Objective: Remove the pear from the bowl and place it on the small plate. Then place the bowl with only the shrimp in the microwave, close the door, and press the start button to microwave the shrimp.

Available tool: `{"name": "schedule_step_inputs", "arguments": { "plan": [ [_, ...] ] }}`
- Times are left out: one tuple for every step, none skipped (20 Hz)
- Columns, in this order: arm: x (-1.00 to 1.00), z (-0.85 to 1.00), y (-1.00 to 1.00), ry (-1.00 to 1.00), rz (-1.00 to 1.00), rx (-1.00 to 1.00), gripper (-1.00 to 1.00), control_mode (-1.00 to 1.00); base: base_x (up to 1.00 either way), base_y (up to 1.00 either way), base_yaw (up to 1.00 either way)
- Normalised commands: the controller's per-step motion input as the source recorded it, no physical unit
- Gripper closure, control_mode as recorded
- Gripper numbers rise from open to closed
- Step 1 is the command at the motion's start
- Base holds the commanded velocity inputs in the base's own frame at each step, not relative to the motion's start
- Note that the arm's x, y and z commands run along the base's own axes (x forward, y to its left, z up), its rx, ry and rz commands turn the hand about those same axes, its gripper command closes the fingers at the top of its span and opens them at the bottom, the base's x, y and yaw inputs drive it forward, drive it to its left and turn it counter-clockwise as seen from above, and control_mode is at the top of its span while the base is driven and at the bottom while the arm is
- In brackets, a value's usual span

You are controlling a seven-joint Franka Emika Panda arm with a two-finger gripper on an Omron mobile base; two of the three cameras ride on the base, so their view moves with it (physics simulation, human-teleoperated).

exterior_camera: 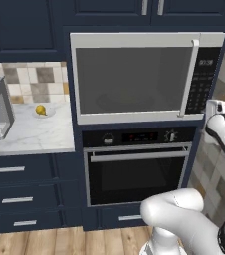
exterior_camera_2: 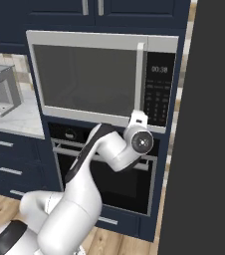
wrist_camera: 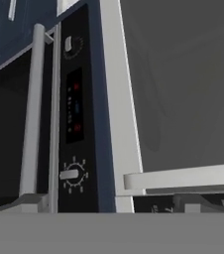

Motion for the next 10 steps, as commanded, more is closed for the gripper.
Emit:
{"name": "schedule_step_inputs", "arguments": {
  "plan": [
    [0.21,-0.02,0.0,0.0,0.0,0.0,-1.0,-1.0,0.0,0.0,0.0],
    [0.21,-0.06,0.0,0.0,0.0,0.0,-1.0,-1.0,0.0,0.0,0.0],
    [0.16,-0.04,-0.01,0.0,0.0,0.0,-1.0,-1.0,0.0,0.0,0.0],
    [0.13,-0.05,-0.11,0.0,0.0,0.0,-1.0,-1.0,0.0,0.0,0.0],
    [0.13,-0.06,-0.12,0.0,0.0,0.0,-1.0,-1.0,0.0,0.0,0.0],
    [0.11,-0.01,-0.16,0.0,0.0,0.0,-1.0,-1.0,0.0,0.0,0.0],
    [0.13,-0.02,-0.19,0.0,0.0,0.0,-1.0,-1.0,0.0,0.0,0.0],
    [0.14,-0.01,-0.21,0.0,0.0,0.0,-1.0,-1.0,0.0,0.0,0.0],
    [0.11,-0.04,-0.21,0.0,0.0,0.0,-1.0,-1.0,0.0,0.0,0.0],
    [0.11,-0.01,-0.24,0.0,0.0,0.0,-1.0,-1.0,0.0,0.0,0.0]
  ]
}}
